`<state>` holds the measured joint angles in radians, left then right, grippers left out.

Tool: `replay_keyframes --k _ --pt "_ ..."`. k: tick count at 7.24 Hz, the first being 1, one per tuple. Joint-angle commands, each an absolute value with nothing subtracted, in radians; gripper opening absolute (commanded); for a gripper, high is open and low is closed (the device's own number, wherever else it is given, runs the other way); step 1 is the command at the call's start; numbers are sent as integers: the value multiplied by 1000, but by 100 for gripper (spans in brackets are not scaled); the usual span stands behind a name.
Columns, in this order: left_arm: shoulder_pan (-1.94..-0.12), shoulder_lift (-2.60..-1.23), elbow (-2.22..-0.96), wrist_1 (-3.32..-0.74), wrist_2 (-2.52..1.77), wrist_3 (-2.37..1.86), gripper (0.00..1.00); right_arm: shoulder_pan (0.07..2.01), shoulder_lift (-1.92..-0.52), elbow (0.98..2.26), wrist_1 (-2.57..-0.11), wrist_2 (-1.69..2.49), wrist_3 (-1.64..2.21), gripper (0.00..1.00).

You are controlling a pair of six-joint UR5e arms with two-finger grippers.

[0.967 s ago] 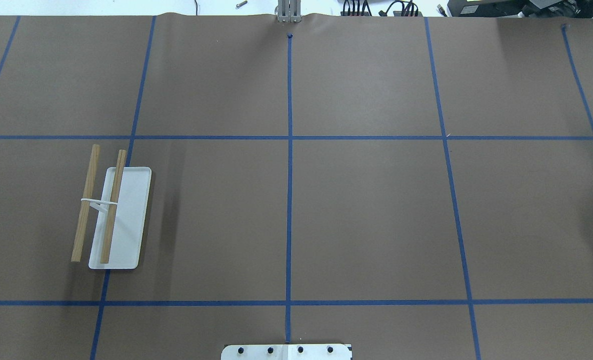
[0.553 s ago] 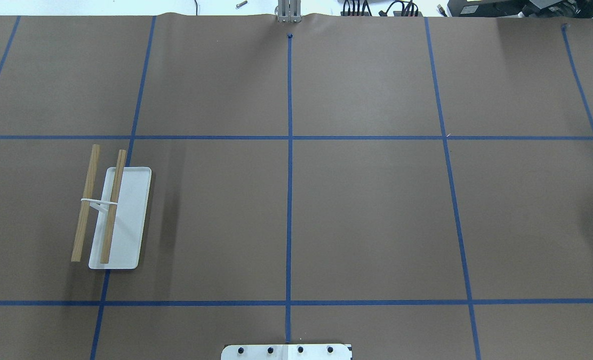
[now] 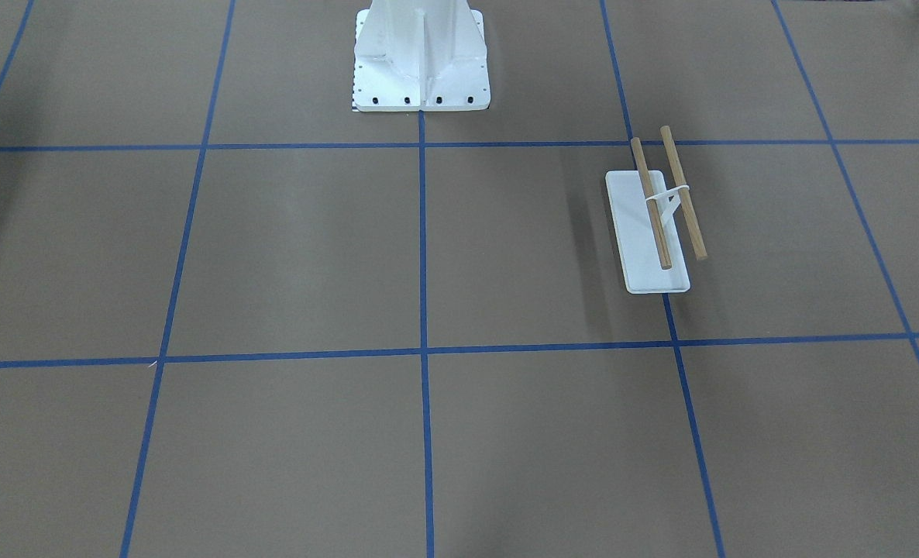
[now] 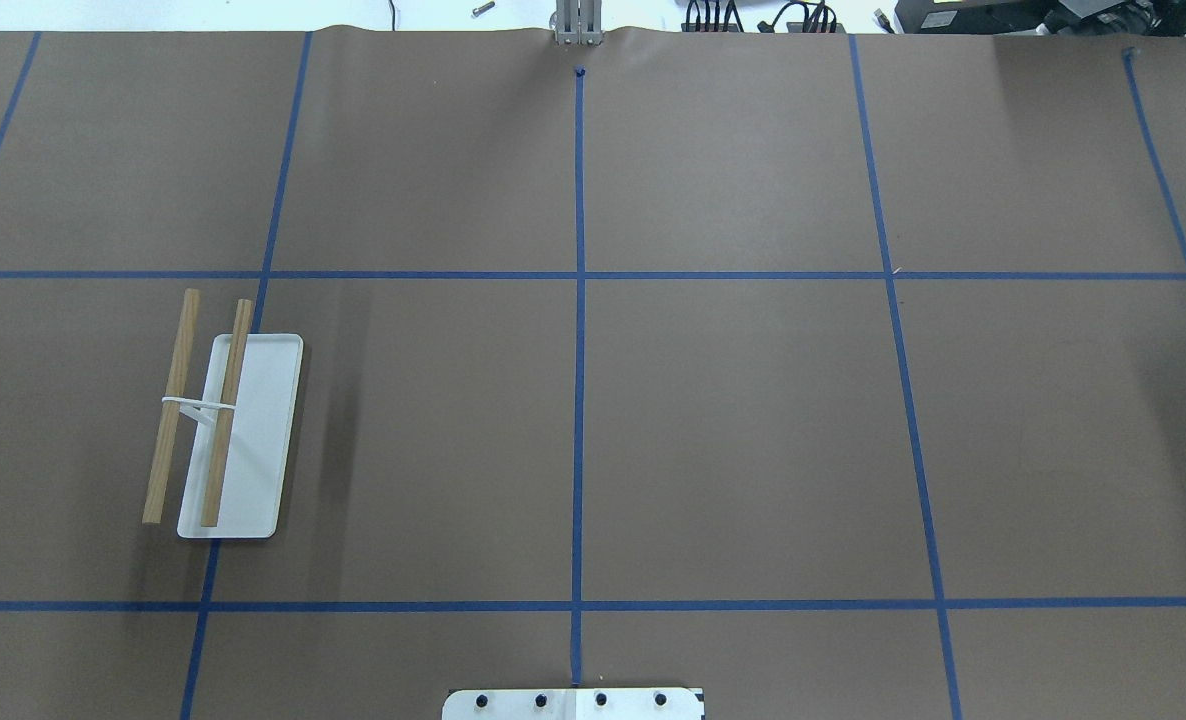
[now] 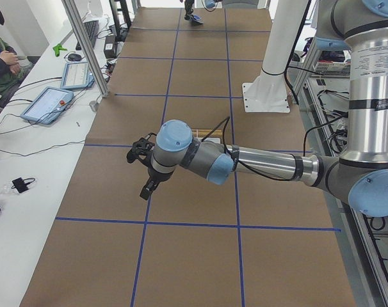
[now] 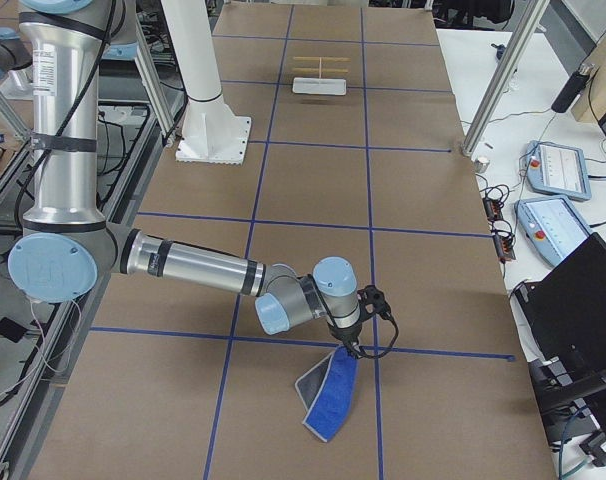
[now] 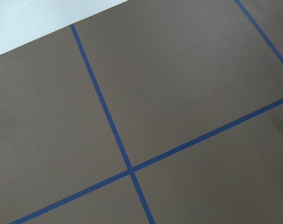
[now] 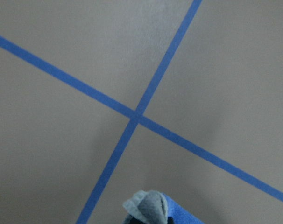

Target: Hang towel on rack

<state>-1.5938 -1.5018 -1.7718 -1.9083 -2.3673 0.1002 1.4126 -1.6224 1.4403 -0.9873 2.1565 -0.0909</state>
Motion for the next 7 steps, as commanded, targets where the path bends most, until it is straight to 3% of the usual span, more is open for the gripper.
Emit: replay_keyframes --k 1,3,7 --pt "-1594 -1502 -1773 -1908 -2367 81 99 1447 -1554 1636 -1233 2183 -75 0" --pt "-1591 -1511 -1784 -1937 -2387 -76 99 1402 -1444 1790 -1455 2221 30 0" --pt "-1507 -1589 -1781 -2213 -2571 -724 99 1120 -1140 1845 -1422 2252 323 0"
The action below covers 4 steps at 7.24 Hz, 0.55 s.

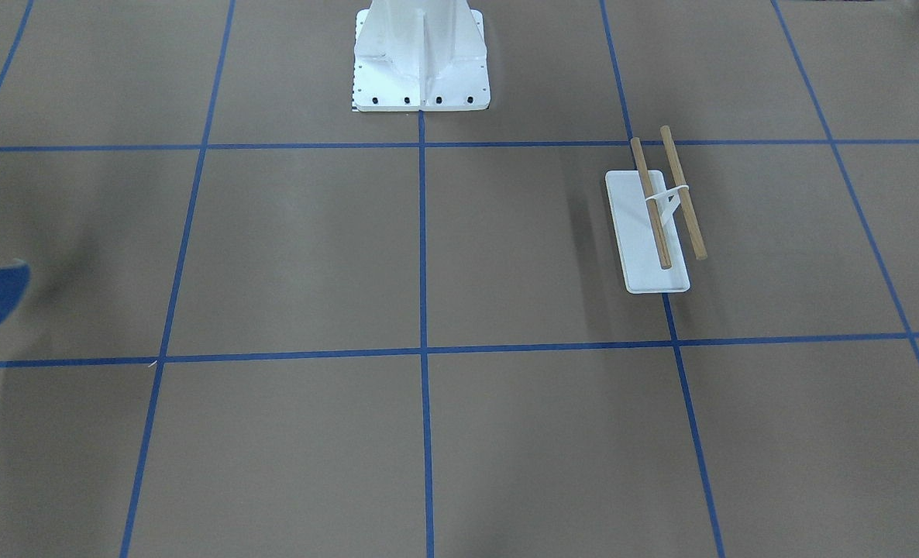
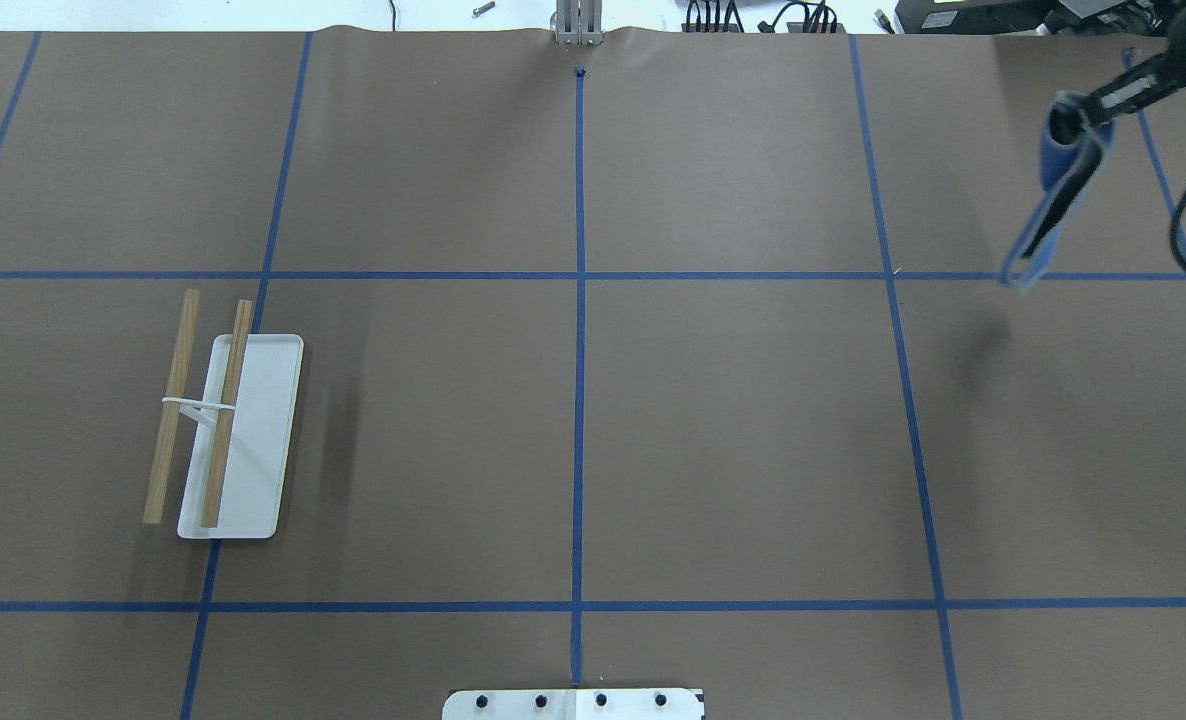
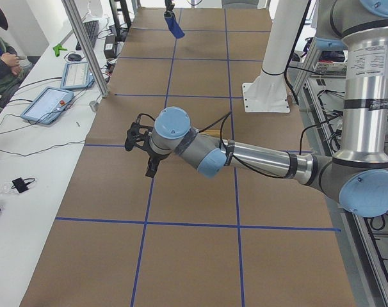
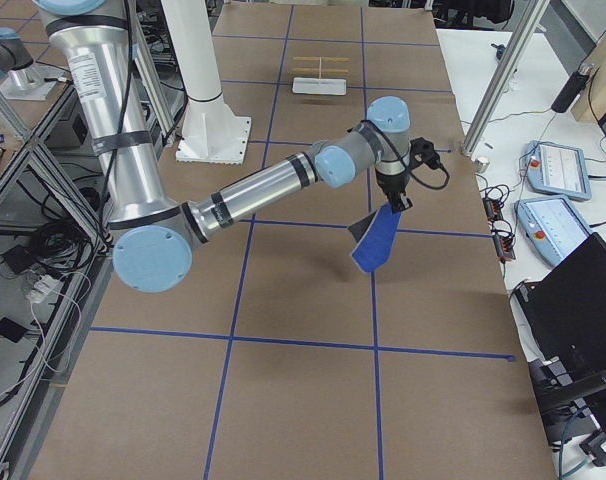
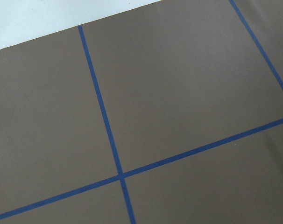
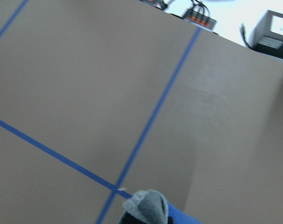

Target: Hang towel on rack

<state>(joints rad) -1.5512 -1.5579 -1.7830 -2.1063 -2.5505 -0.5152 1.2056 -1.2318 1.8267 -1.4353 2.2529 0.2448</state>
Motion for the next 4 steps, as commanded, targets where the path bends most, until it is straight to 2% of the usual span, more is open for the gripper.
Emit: replay_keyframes --k 1,4 --pt "-1455 -1624 -1776 -2285 -2565 -883 99 1048 -1111 1880 -1398 2243 387 0" --pt "-1344 -1748 -1775 -2304 -2556 -1211 98 719 -1053 1968 -1284 1839 540 0"
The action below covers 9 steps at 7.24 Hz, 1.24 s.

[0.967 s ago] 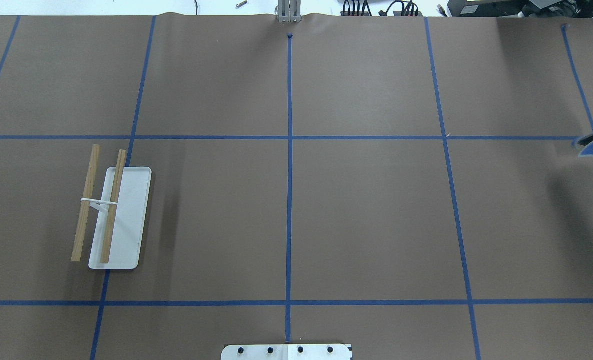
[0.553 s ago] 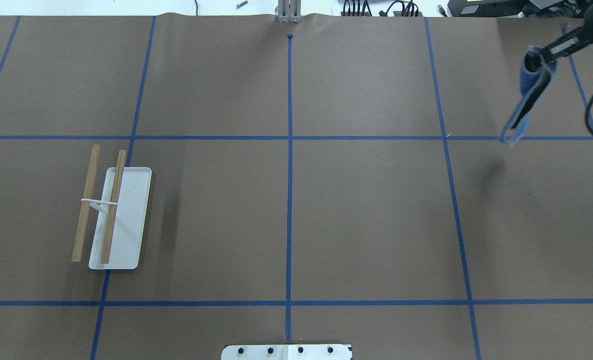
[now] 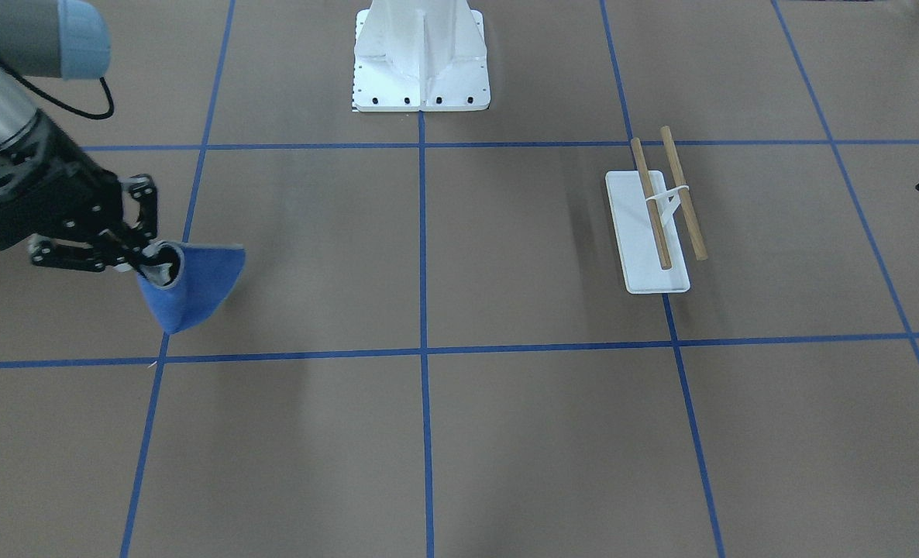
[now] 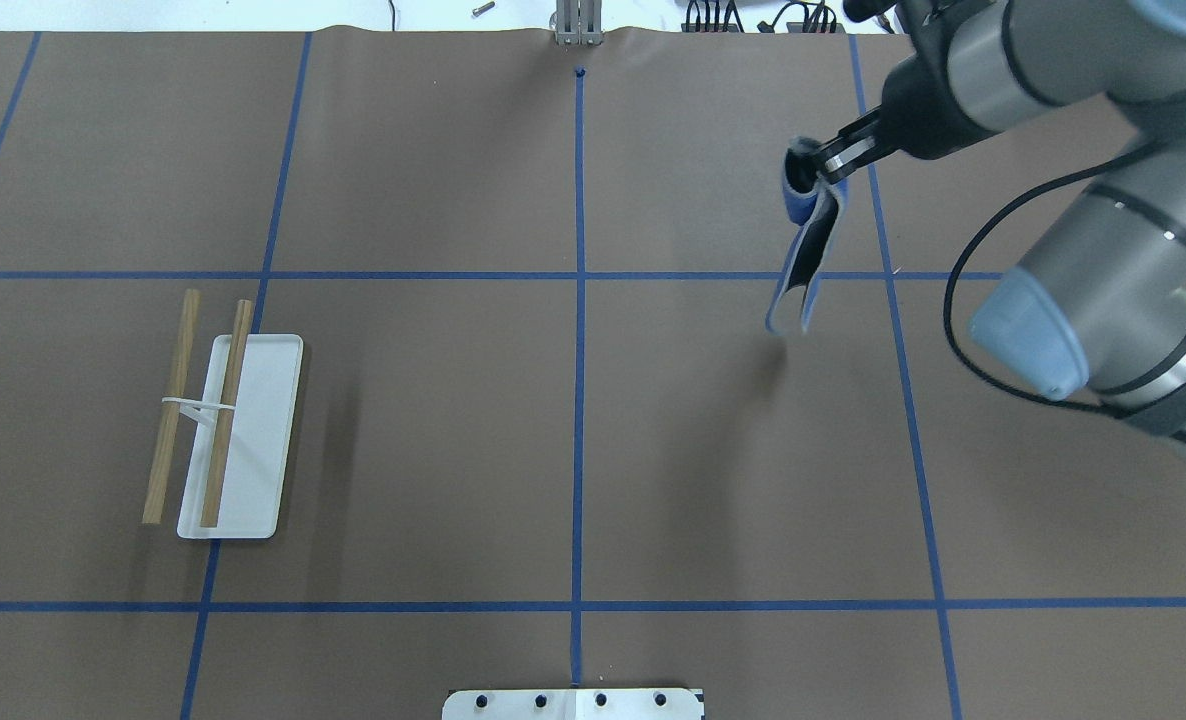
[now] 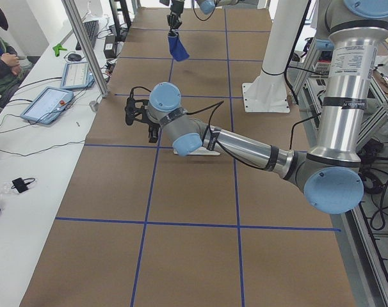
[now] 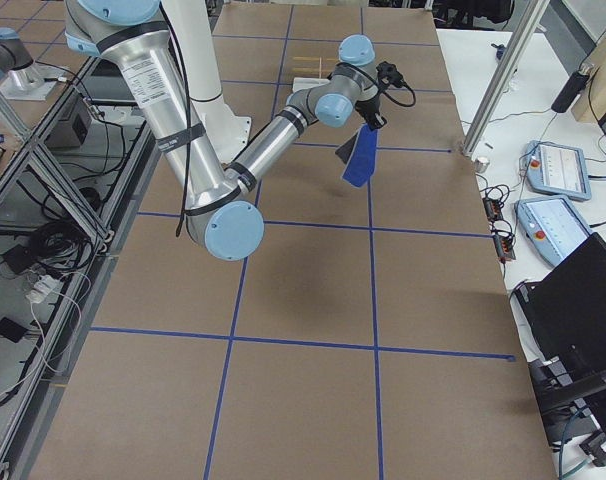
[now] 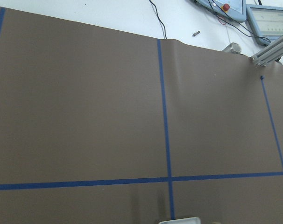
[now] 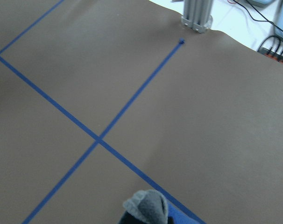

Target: Hang towel on rack

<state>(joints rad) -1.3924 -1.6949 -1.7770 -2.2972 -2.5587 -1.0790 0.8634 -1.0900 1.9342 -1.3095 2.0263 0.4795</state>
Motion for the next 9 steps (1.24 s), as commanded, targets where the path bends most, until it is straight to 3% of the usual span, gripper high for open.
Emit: replay_keyframes --k 1,4,7,9 --pt "-1312 -1793 -1773 -2303 -2556 -1339 98 636 -1014 1970 -1285 1719 540 0" --pt "-1188 -1909 -1773 -2301 -2556 -1621 98 378 -901 1959 -1298 1366 531 0" --pt "-964 -1986 -1779 -2301 -2366 -1788 98 314 -796 1885 -1298 1252 528 0" --pt "-930 -1999 -1790 -2306 -2358 -1865 98 314 -788 1882 -1296 1227 528 0"
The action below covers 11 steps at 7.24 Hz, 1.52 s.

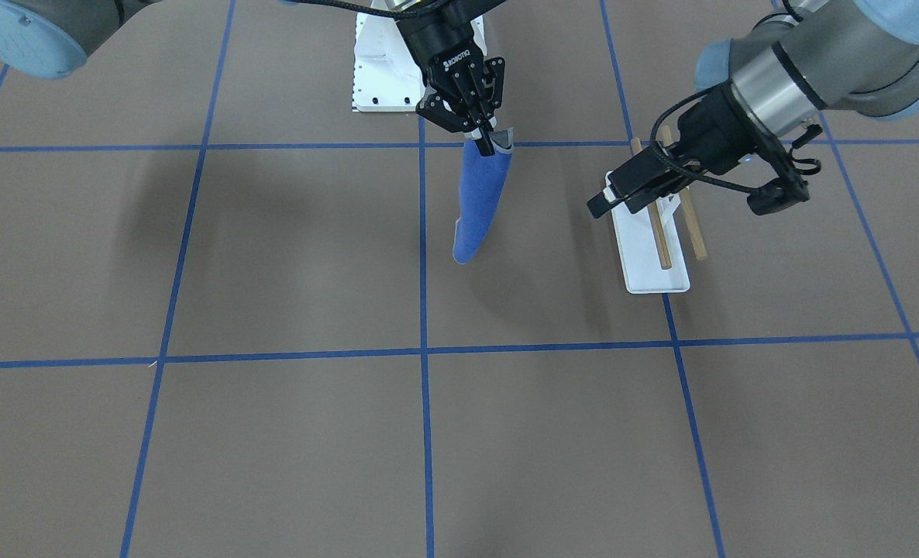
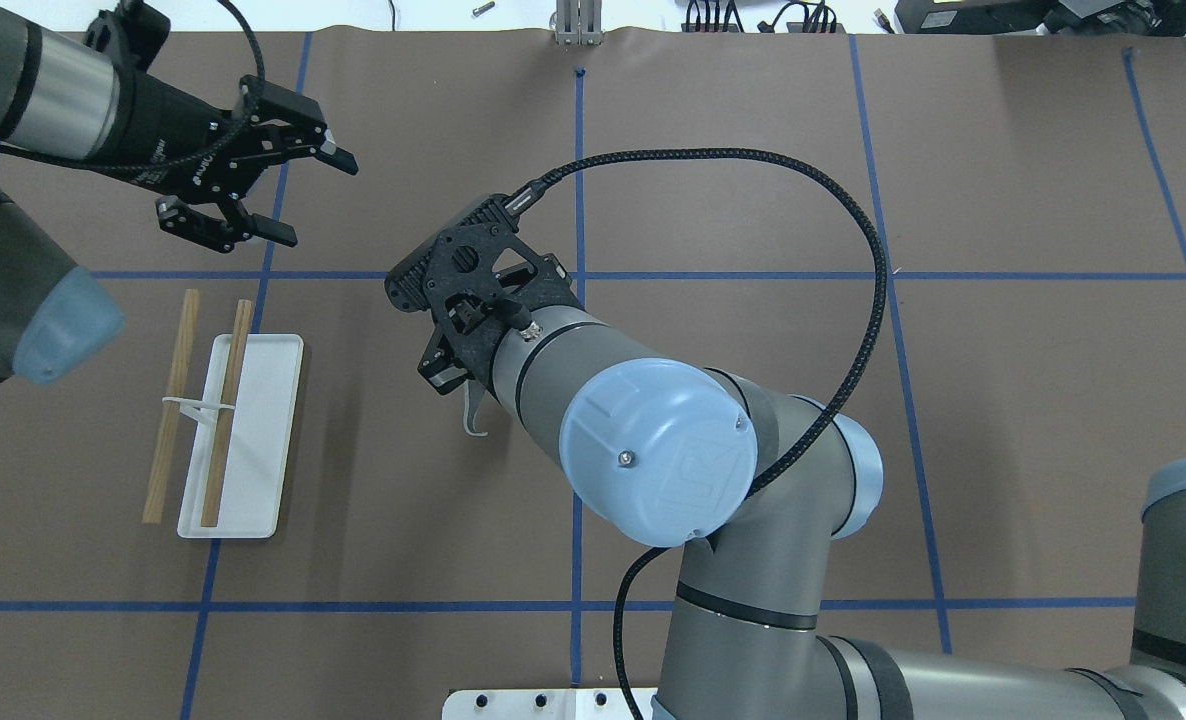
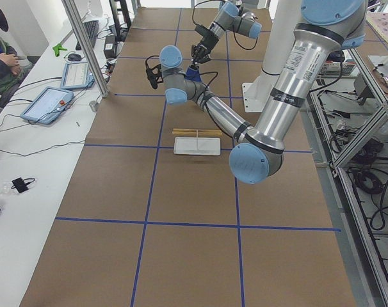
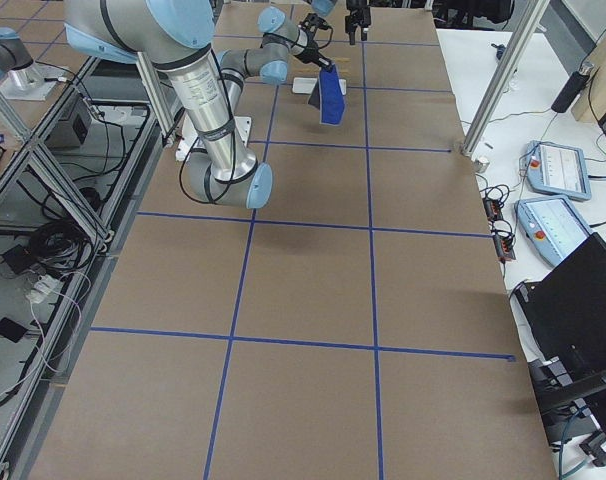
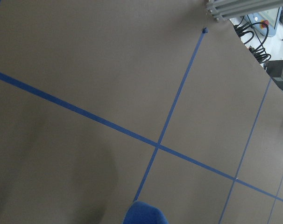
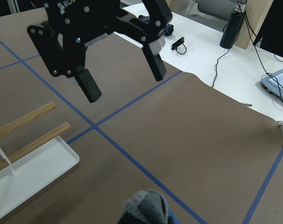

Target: Hang towel on rack

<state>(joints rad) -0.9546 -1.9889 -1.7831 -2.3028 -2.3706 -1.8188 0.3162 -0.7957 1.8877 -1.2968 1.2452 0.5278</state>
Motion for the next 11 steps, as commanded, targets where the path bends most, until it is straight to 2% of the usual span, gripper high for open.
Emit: replay_keyframes --k 1,3,10,11 --pt "-916 -2015 -1792 -2309 -2355 -1915 97 314 -787 1876 -1295 1224 531 0" --pt "-864 -2039 -1799 -2328 -2282 -1989 88 314 -779 1875 -1292 1201 537 0" --pt "-805 -2043 -1799 -2338 -2264 -2037 88 316 -761 1873 -1287 1167 540 0" --pt "-796 -2051 -1799 -2338 -2263 -2074 81 318 -761 1873 -1287 1157 540 0"
